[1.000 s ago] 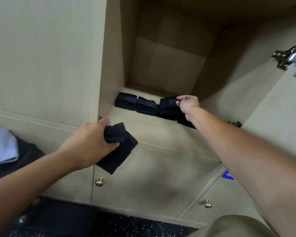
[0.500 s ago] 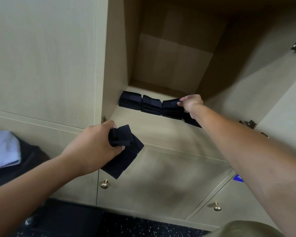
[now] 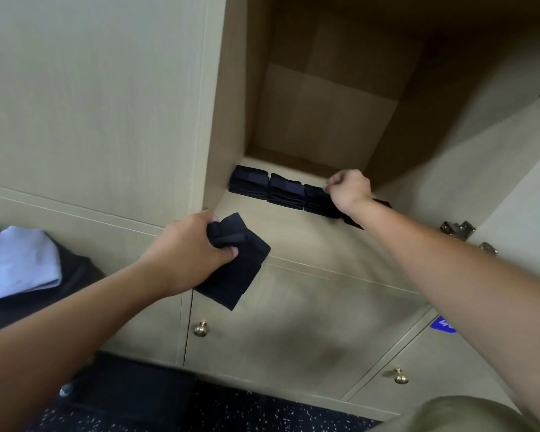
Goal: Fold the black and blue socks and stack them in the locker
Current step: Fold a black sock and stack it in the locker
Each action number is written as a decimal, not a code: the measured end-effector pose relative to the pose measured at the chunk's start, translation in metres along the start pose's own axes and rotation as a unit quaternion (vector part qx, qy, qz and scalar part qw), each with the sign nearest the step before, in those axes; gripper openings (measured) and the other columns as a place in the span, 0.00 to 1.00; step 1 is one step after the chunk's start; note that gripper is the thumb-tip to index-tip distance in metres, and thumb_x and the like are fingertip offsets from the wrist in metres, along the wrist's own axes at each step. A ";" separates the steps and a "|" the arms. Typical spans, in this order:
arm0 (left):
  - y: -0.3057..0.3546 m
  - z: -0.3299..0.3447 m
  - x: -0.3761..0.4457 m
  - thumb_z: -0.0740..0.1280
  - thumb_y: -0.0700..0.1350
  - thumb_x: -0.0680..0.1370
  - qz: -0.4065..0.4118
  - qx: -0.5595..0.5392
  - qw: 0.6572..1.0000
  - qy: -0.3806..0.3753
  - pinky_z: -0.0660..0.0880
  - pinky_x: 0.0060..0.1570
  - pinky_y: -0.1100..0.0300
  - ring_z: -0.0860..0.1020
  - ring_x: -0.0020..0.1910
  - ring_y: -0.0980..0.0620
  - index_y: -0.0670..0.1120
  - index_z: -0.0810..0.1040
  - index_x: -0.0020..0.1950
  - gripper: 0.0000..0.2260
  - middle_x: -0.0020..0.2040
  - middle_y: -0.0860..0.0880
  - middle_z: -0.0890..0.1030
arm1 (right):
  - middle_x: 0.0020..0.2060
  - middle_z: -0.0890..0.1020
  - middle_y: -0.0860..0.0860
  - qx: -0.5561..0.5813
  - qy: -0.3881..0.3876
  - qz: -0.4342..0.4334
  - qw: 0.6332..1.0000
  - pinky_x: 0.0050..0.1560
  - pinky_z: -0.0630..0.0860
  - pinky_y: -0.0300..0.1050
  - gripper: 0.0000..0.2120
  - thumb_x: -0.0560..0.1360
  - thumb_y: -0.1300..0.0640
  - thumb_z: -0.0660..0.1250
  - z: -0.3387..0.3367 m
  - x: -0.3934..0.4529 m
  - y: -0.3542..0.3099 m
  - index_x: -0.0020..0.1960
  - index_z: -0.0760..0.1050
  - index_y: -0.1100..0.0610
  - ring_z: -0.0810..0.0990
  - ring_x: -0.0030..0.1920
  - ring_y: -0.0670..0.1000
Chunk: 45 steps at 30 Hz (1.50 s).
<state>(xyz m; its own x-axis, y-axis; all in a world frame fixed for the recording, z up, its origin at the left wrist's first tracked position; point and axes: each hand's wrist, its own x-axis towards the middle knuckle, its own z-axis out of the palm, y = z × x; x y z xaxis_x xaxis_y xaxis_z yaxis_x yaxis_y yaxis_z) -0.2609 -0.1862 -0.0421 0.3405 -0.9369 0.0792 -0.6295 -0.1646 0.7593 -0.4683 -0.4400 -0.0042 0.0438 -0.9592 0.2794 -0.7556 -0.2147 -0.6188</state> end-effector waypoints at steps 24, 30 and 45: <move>-0.004 -0.031 -0.003 0.71 0.56 0.78 -0.063 -0.317 0.942 0.088 0.74 0.39 0.57 0.80 0.41 0.49 0.46 0.78 0.55 0.15 0.45 0.50 0.82 | 0.57 0.84 0.62 0.471 -0.367 0.109 0.795 0.54 0.84 0.49 0.32 0.82 0.36 0.52 0.012 -0.174 -0.079 0.66 0.75 0.63 0.85 0.54 0.64; -0.016 -0.036 -0.005 0.72 0.63 0.68 -0.096 -0.339 0.933 0.069 0.78 0.57 0.45 0.80 0.44 0.45 0.43 0.79 0.58 0.28 0.52 0.38 0.83 | 0.47 0.87 0.55 0.319 -0.213 -0.095 0.919 0.57 0.80 0.43 0.04 0.78 0.63 0.70 0.012 -0.161 -0.064 0.50 0.82 0.64 0.86 0.50 0.49; -0.006 -0.016 -0.006 0.76 0.49 0.74 -0.130 -0.408 0.903 -0.032 0.74 0.33 0.59 0.80 0.35 0.49 0.45 0.83 0.56 0.14 0.41 0.46 0.84 | 0.47 0.85 0.40 0.335 -0.166 -0.106 0.921 0.49 0.78 0.36 0.11 0.73 0.65 0.76 0.015 -0.164 -0.060 0.53 0.81 0.56 0.84 0.45 0.38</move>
<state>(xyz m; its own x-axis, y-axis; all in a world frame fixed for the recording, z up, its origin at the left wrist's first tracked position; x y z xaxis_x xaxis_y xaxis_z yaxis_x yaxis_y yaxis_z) -0.2484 -0.1744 -0.0367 0.3460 -0.9191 -0.1886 0.1999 -0.1242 0.9719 -0.4198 -0.2726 -0.0239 0.4258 -0.8621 0.2749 -0.1389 -0.3625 -0.9216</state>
